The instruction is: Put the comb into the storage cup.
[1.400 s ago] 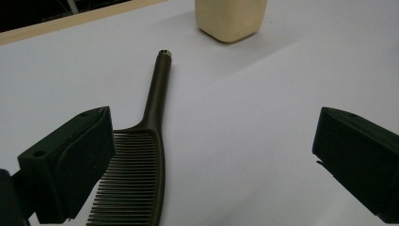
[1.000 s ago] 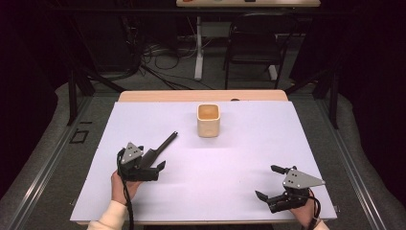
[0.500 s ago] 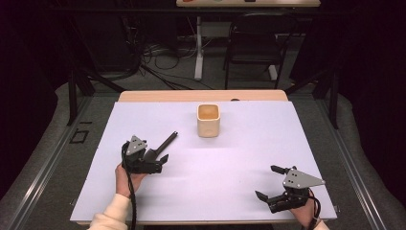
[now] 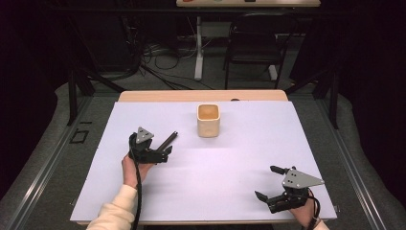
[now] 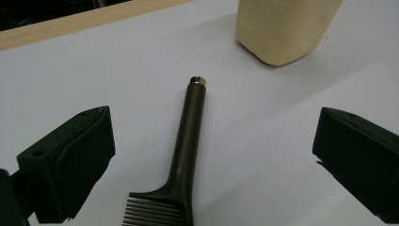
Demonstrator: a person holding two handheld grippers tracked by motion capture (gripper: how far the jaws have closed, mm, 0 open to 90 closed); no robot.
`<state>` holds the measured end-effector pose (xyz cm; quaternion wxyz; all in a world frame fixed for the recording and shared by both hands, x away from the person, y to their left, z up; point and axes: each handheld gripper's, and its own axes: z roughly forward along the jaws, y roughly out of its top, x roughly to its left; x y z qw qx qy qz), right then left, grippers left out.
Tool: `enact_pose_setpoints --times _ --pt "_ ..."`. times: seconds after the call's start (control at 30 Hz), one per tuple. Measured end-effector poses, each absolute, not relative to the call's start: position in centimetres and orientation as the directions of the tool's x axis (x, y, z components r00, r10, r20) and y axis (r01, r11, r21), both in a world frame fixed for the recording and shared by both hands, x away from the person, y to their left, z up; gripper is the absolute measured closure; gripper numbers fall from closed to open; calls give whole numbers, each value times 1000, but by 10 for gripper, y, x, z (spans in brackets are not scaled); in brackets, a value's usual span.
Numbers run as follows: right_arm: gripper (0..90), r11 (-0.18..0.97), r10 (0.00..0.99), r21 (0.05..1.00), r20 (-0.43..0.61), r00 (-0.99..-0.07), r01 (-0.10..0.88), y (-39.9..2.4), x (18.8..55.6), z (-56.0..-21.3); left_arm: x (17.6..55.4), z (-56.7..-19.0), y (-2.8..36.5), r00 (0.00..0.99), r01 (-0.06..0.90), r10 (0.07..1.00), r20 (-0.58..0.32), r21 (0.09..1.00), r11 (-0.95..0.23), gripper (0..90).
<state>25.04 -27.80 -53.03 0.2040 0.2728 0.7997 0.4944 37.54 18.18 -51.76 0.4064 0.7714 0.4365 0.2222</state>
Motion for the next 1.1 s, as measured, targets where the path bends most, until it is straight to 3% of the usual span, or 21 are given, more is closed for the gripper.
enact_pose_setpoints --times 0.4,0.63,0.87,0.9,0.93,1.1 --pt "0 365 637 902 -60 -768 232 -278 250 -530 401 -518 175 475 520 880 -28 816 -254 7" --pt "0 364 637 902 -60 -769 232 -278 250 -530 416 -519 172 461 522 887 -36 819 -239 90" --pt "0 366 637 901 -60 -769 233 -278 250 -530 430 -523 168 442 527 896 -48 822 -216 319" --pt "0 365 636 901 -59 -769 233 -278 250 -530 432 -524 167 447 533 893 -53 818 -218 423" --pt "0 365 636 901 -59 -769 233 -278 250 -530 434 -526 167 449 541 892 -58 812 -219 423" --pt "0 366 636 901 -61 -770 231 -279 250 -530 441 -530 164 442 567 895 -70 795 -218 686"
